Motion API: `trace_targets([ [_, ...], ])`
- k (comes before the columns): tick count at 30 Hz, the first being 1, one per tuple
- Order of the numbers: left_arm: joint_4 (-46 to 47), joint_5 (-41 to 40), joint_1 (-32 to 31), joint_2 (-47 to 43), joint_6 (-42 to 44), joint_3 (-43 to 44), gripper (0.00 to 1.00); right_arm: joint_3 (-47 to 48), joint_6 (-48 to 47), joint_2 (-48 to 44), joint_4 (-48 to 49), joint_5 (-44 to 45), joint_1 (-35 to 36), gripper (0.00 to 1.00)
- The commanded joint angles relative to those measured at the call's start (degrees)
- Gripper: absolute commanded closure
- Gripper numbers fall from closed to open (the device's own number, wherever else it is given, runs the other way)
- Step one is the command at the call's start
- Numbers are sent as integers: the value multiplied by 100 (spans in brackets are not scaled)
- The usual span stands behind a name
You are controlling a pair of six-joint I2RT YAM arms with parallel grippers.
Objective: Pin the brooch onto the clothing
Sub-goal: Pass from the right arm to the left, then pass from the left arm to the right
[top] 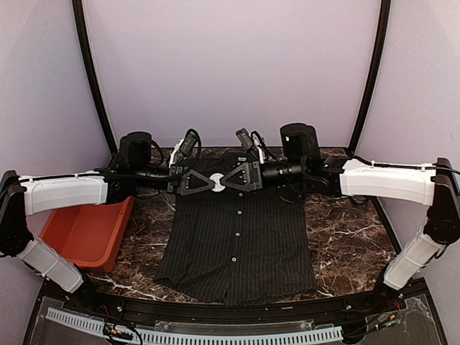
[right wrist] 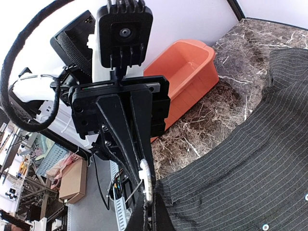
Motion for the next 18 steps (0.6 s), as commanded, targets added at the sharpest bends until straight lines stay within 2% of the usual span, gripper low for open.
trace_targets([
  [1,75,81,-24,-207,46,-55,99,103,8,43,145,16,-1,100],
  [3,75,75,-24,-204,40,-56,99,116,21,42,115,43,-6,100],
  [6,88,92,-20,-209,38,-56,99,135,58,35,60,91,-27,87],
  [8,99,109,-24,-214,31,-56,99,151,65,33,47,92,-45,82],
  [18,111,150,-24,-212,20,-54,99,191,32,-6,29,33,-130,82],
])
